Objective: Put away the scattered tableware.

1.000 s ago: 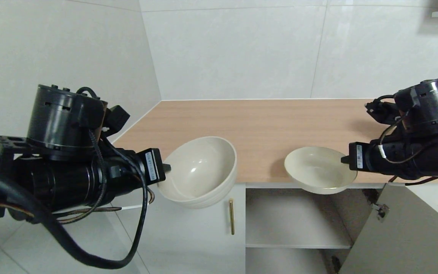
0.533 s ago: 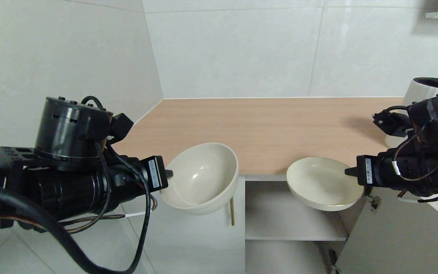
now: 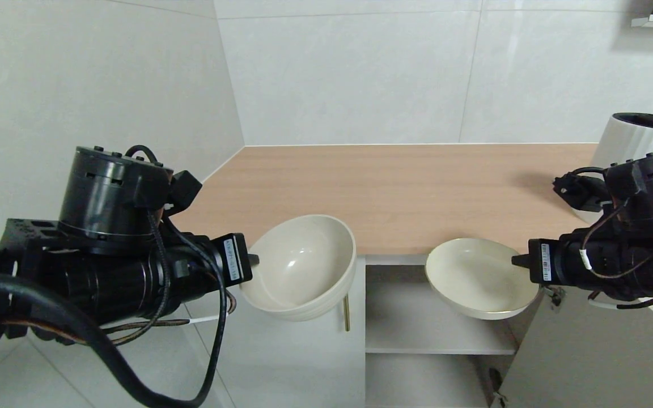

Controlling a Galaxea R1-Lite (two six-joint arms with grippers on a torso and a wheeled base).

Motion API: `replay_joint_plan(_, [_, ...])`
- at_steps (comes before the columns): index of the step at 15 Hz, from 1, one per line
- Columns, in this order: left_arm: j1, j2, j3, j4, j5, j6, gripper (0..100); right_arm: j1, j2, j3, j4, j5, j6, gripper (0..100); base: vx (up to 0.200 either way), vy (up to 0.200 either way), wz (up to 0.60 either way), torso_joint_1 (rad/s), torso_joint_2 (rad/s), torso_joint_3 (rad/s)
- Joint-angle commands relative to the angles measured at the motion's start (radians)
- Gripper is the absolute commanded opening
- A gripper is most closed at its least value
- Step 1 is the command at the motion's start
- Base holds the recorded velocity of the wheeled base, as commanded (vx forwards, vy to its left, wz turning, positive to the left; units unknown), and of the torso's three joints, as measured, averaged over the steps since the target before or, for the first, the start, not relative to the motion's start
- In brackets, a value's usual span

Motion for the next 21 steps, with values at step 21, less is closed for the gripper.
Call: replay_joint_plan(21, [0.005, 0.043, -0.003, 0.0, 0.003, -0.005, 0, 0.031, 0.109, 0.055, -0.015, -0.005, -0.07, 0, 0.0, 0.0, 0.0, -0.109, 0.32, 0.205])
